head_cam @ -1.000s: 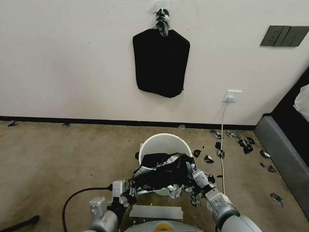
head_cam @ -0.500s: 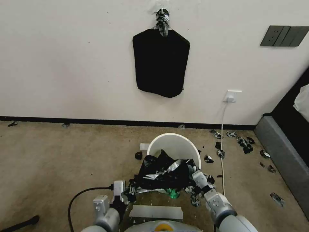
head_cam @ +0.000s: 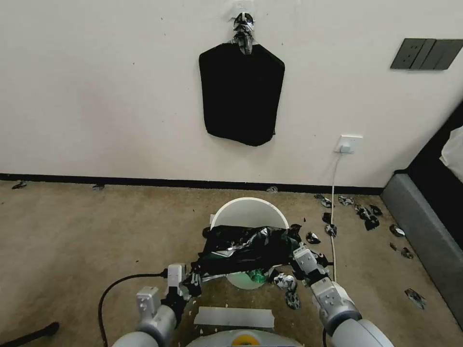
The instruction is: Place a trash bag onto the trash bin.
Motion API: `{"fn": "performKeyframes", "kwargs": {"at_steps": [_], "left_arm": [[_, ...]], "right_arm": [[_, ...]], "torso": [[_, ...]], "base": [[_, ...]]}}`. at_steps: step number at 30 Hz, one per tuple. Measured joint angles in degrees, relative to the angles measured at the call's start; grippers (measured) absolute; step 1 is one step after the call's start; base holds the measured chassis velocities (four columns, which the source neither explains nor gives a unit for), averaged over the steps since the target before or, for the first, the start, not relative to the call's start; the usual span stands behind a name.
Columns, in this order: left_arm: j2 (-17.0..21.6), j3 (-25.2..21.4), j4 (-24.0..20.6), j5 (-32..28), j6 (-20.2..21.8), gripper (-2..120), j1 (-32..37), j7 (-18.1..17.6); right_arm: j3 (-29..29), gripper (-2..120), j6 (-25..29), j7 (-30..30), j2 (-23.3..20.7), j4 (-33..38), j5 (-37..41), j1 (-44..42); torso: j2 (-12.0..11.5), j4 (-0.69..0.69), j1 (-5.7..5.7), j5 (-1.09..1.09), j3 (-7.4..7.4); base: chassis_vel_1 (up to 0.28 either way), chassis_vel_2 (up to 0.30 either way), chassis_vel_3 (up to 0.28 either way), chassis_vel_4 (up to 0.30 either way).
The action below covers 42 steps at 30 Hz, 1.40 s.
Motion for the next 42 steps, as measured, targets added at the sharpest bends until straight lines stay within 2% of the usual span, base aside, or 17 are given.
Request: {"fn": "performKeyframes", "kwargs": {"at_steps": [12, 24, 35, 37, 39, 40, 41, 42], "left_arm": [[0.7, 0.1, 2.9, 1.8, -2.2, 0, -1.9, 2.3], [-0.3, 0.5, 6.6, 2.3, -3.2, 0, -4.7, 3.5], [-0.7, 0.3, 7.5, 2.3, -4.3, 0, -5.7, 4.2], [-0.8, 0.3, 7.5, 2.3, -4.5, 0, -5.6, 4.6], [-0.8, 0.3, 7.4, 2.3, -4.5, 7, -5.4, 4.9], [-0.7, 0.2, 7.0, 2.3, -4.5, 15, -5.2, 5.1], [-0.6, 0.1, 6.7, 2.3, -4.5, 18, -5.1, 5.3], [-0.6, 0.1, 6.7, 2.3, -4.5, 18, -5.1, 5.3]], "right_arm": [[-1.2, 0, 1.9, 0.1, 3.4, -4.2, -1.1, -0.4], [-2.1, 0, 3.2, 0.0, 4.6, -7.5, -1.4, 1.2], [-2.4, 0, 3.8, -0.2, 4.8, -8.9, -1.8, 2.0], [-2.5, 2, 3.8, -0.3, 4.8, -8.8, -1.9, 1.9], [-2.5, 8, 3.8, -0.4, 4.8, -8.6, -1.9, 1.8], [-2.5, 15, 3.6, -0.6, 4.7, -8.2, -1.9, 1.6], [-2.4, 20, 2.5, -1.2, 4.6, -7.4, -2.0, 1.3], [-2.4, 20, 2.5, -1.2, 4.6, -7.4, -2.0, 1.3]], "torso": [[0.0, 0.00, 0.00, 0.00, 0.00], [0.0, 0.00, 0.00, 0.00, 0.00], [0.0, 0.00, 0.00, 0.00, 0.00], [0.0, 0.00, 0.00, 0.00, 0.00], [0.0, 0.00, 0.00, 0.00, 0.00], [0.0, 0.00, 0.00, 0.00, 0.00], [0.0, 0.00, 0.00, 0.00, 0.00], [0.0, 0.00, 0.00, 0.00, 0.00]], "base": [[0.000, 0.000, 0.000, 0.000], [0.000, 0.000, 0.000, 0.000], [0.000, 0.000, 0.000, 0.000], [0.000, 0.000, 0.000, 0.000], [0.000, 0.000, 0.000, 0.000], [0.000, 0.000, 0.000, 0.000], [0.000, 0.000, 0.000, 0.000], [0.000, 0.000, 0.000, 0.000]]}}
